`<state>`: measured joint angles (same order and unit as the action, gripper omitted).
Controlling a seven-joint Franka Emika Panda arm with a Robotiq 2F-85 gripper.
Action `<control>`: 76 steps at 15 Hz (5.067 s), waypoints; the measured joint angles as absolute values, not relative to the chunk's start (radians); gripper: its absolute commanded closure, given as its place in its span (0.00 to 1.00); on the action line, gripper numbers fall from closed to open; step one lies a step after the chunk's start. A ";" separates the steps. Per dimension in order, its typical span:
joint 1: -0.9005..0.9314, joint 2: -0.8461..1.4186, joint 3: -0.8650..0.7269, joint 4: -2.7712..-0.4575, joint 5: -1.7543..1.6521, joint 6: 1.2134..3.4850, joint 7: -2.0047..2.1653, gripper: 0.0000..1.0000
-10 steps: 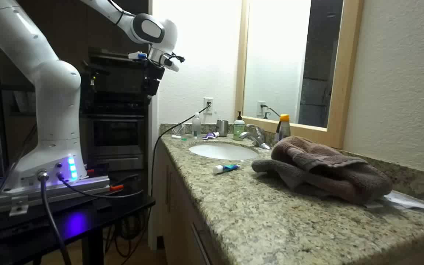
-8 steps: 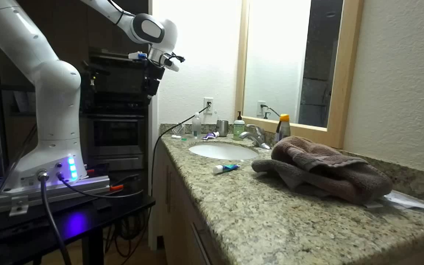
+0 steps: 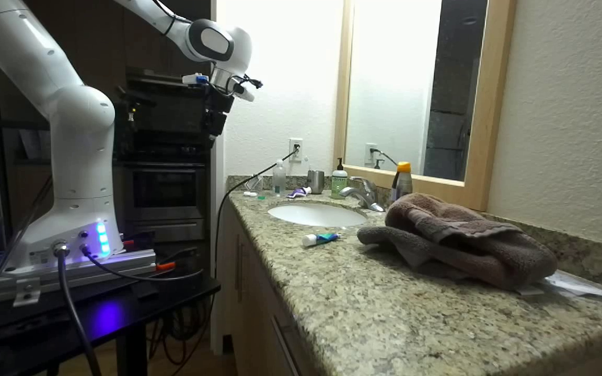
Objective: Get the green tube then put it the sink
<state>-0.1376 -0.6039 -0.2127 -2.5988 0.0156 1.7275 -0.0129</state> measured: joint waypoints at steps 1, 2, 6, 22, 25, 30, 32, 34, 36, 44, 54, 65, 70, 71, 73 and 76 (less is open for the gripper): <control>-0.138 -0.603 -0.212 -2.598 0.018 1.734 -0.007 0.00; -0.139 -0.599 -0.212 -2.593 0.028 1.756 0.015 0.00; -0.161 -0.536 -0.220 -2.511 0.121 1.893 0.114 0.00; -0.205 -0.380 -0.251 -2.355 0.223 2.004 0.091 0.00; -0.195 -0.351 -0.248 -2.352 0.167 2.011 -0.030 0.00; -0.180 -0.292 -0.232 -2.352 0.108 2.338 -0.086 0.00; -0.182 -0.240 -0.238 -2.346 0.107 2.513 -0.086 0.00; -0.189 -0.175 -0.253 -2.337 0.108 2.686 -0.065 0.00; -0.212 -0.105 -0.263 -2.322 0.096 2.818 -0.006 0.00; -0.321 0.029 -0.360 -2.202 -0.331 2.604 0.426 0.00; -0.321 -0.005 -0.361 -2.191 -0.271 2.386 0.276 0.00; -0.434 0.261 -0.420 -2.054 -0.235 2.412 -0.293 0.00; -0.424 0.247 -0.401 -2.061 -0.238 2.391 -0.340 0.00; -0.424 0.246 -0.395 -2.073 -0.242 2.391 -0.383 0.00; -0.427 0.248 -0.392 -2.110 -0.264 2.394 -0.469 0.00; -0.442 0.256 -0.392 -2.166 -0.312 2.413 -0.596 0.00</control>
